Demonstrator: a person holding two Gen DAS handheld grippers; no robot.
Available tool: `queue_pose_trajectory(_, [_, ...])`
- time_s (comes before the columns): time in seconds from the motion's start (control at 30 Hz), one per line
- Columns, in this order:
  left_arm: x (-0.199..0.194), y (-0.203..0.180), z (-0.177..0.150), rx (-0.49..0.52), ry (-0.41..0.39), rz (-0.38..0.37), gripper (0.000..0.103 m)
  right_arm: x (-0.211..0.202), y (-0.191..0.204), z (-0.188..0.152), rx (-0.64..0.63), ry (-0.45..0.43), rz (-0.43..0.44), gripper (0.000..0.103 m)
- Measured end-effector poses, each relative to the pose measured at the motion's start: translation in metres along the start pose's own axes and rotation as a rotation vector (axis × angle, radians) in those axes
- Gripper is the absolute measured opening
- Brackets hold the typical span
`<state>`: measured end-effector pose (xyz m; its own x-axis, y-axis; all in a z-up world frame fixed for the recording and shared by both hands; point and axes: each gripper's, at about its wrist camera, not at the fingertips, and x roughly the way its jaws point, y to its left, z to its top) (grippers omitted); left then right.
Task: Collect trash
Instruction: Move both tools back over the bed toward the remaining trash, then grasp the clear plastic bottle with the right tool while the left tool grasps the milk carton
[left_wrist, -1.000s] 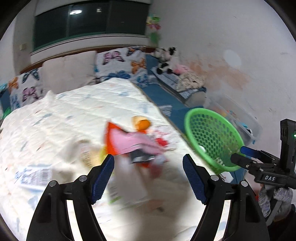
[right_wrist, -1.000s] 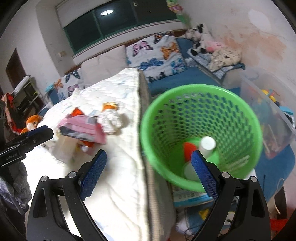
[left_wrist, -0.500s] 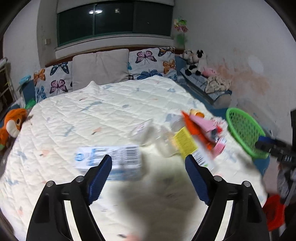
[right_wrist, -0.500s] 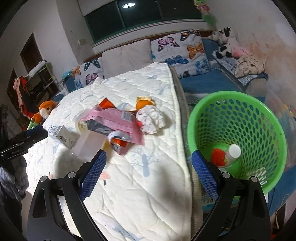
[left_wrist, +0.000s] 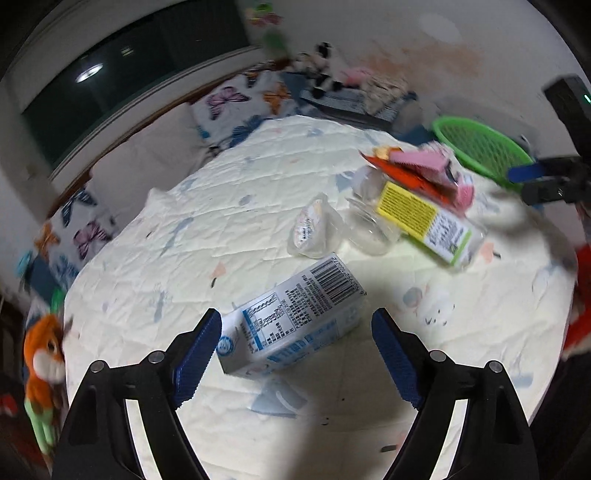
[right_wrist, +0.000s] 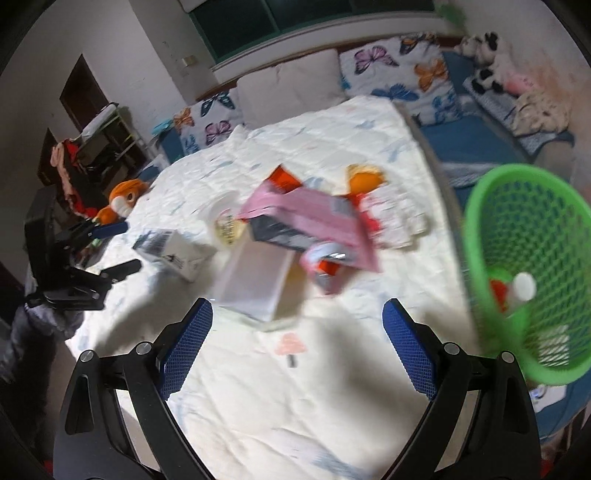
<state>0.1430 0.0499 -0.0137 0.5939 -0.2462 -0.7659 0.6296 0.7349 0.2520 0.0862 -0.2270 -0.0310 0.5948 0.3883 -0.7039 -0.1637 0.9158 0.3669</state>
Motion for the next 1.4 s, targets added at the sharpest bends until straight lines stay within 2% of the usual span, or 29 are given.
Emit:
queue_pose_trajectory(0.33, [0.014, 0.015, 0.006, 0.085, 0.005, -0.113, 0.08, 0.05, 0.025, 0.014, 0.057, 0.073, 0.075, 0.09])
queue_pose_trajectory(0.67, [0.029, 0.019, 0.01, 0.165, 0.026, -0.183, 0.08, 0.083, 0.023, 0.026, 0.126, 0.077, 0.048, 0.086])
queue_pose_trajectory(0.8, [0.036, 0.021, 0.012, 0.19, 0.035, -0.204, 0.08, 0.092, 0.019, 0.029, 0.157, 0.083, 0.052, 0.082])
queue_pose_trajectory(1.17, [0.046, 0.025, 0.013, 0.232, 0.045, -0.261, 0.08, 0.084, 0.008, 0.027, 0.239, 0.051, 0.106, 0.077])
queue_pose_trajectory(1.4, [0.052, 0.021, 0.011, 0.256, 0.054, -0.28, 0.08, 0.081, 0.0, 0.025, 0.291, 0.042, 0.128, 0.068])
